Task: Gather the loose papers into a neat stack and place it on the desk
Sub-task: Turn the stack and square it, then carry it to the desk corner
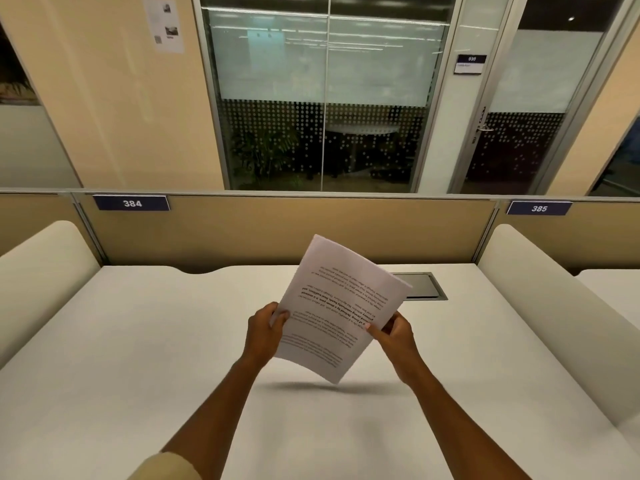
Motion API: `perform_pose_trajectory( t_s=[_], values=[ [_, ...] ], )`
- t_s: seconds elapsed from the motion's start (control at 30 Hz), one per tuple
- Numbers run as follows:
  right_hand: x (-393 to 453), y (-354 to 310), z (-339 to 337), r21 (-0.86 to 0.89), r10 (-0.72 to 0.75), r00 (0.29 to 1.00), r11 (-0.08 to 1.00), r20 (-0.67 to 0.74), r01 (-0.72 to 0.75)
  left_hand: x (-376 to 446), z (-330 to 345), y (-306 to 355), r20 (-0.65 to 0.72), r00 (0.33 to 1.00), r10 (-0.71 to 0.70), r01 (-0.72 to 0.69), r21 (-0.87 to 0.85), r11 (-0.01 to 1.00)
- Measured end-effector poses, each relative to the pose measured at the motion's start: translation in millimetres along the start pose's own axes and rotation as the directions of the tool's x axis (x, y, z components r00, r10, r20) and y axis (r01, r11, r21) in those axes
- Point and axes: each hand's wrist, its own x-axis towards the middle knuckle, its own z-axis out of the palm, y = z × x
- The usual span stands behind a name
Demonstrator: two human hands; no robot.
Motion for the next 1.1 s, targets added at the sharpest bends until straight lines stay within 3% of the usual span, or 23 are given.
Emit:
perform_pose_trajectory(
  t_s=[0.17,0.33,0.63,0.83,1.1],
  values=[
    [13.6,-15.9,-22.0,0.044,-0.032,0.999,0.998,-0.035,0.034,19.6,-19.0,23.2,0.038,0.995,0.097,-0.100,0.088,0.991],
    [16.4,-16.7,-40.1,-0.074,-0.064,0.997,0.995,-0.049,0.060,29.9,-29.7,43.9,0.115,0.969,0.220,-0.241,0.218,0.946],
    [19.1,-19.1,-31.4,-0.317,-0.111,0.991,0.940,0.075,0.129,36.4,-16.3,56.3,0.303,0.858,0.415,-0.514,0.498,0.699],
    [14.0,-16.4,-19.3,-0.301,-0.072,0.996,0.950,0.058,0.087,32.9,-4.4,51.0,0.309,0.868,0.388,-0.496,0.567,0.658],
    [5.9,-2.9,-28.0,-0.283,-0.021,1.000,0.959,-0.016,0.016,33.8,-24.3,30.5,0.268,0.953,0.144,-0.262,0.483,0.835]
  ],
)
